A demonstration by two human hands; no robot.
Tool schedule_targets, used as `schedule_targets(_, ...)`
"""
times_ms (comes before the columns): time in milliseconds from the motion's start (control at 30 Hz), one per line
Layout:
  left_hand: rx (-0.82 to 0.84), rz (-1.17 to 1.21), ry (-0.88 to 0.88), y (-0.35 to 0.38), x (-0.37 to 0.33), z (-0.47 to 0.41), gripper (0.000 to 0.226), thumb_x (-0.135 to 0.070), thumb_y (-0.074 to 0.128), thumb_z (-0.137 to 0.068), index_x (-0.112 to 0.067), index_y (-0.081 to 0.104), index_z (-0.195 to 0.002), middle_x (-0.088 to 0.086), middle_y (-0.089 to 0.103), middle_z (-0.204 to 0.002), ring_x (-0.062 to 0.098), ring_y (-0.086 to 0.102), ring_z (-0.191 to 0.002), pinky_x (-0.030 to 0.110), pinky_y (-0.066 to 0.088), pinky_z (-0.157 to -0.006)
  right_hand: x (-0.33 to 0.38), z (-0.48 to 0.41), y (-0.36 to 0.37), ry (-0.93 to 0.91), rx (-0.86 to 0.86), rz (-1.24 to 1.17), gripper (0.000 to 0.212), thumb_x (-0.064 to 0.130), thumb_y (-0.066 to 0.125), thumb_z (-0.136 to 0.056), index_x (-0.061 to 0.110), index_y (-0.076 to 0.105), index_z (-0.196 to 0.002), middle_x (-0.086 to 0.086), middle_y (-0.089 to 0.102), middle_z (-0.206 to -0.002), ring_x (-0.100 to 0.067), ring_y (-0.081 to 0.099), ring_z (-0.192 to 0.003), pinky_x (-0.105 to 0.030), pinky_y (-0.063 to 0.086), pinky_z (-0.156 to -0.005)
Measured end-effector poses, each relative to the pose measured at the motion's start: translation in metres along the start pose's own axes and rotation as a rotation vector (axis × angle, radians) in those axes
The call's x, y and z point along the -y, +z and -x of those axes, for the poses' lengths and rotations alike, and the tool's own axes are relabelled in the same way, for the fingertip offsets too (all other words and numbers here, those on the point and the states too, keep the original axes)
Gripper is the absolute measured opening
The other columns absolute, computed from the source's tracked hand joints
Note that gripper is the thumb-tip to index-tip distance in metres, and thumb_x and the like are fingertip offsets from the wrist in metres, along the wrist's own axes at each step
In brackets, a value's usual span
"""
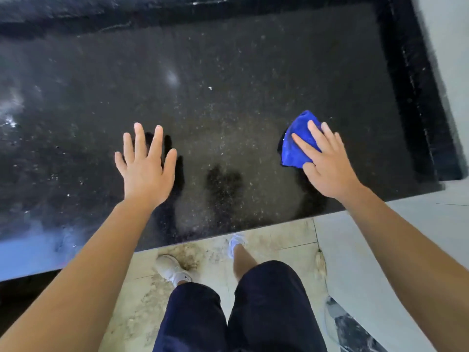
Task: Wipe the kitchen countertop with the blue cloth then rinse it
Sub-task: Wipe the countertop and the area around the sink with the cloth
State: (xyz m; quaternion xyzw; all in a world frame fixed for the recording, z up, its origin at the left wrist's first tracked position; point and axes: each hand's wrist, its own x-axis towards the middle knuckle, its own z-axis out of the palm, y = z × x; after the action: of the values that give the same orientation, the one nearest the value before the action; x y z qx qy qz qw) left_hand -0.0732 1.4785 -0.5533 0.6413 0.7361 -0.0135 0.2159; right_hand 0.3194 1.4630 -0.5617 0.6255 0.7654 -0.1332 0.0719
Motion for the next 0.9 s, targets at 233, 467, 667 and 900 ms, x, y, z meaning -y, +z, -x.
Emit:
schedule_targets(233,0.111,-0.15,0.019,0.018,-0.015,-0.001,0.066,-0.063,0.021,-0.098,-0.039,0.004,-0.157,0.0,-0.013,-0.166,0.035,-0.013,-0.151,0.06,0.001,-0.119,-0.088,0.03,0.0,0.271,-0.074,-0.094,0.063,0.016,0.029,-0.087,0.013,0.045,-0.148,-0.021,0.026,-0.161,-0.053,0.018,-0.144,-0.062,0.019,-0.118)
schedule_targets(467,0.096,-0.148,0.03,0.017,-0.015,-0.001,0.065,-0.062,0.023,-0.099,-0.039,0.006,-0.157,0.0,-0.011,-0.166,0.034,-0.012,-0.151,0.059,0.002,-0.119,-0.009,-0.068,-0.013,0.252,-0.127,-0.07,0.067,0.02,0.033,-0.083,0.017,0.045,-0.149,-0.025,0.03,-0.157,-0.057,0.026,-0.139,-0.065,0.028,-0.108)
schedule_targets(667,-0.032,-0.005,-0.015,0.01,0.008,0.011,0.061,-0.05,0.032,-0.103,-0.025,0.018,-0.158,0.01,0.001,-0.167,0.031,0.0,-0.153,0.059,0.007,-0.118,0.148,-0.121,-0.006,-0.136,-0.105,-0.066,0.064,0.028,0.035,-0.087,0.024,0.043,-0.15,-0.019,0.023,-0.162,-0.052,0.018,-0.145,-0.064,0.018,-0.115)
schedule_targets(900,-0.123,0.009,-0.326,-0.013,0.106,0.046,0.06,-0.05,0.027,-0.104,-0.028,0.011,-0.158,0.011,-0.007,-0.166,0.033,-0.007,-0.152,0.059,0.004,-0.119,0.217,-0.08,0.021,-0.549,-0.02,-0.022,0.064,0.043,0.041,-0.091,0.026,0.039,-0.153,-0.016,0.021,-0.164,-0.048,0.012,-0.149,-0.065,0.011,-0.118)
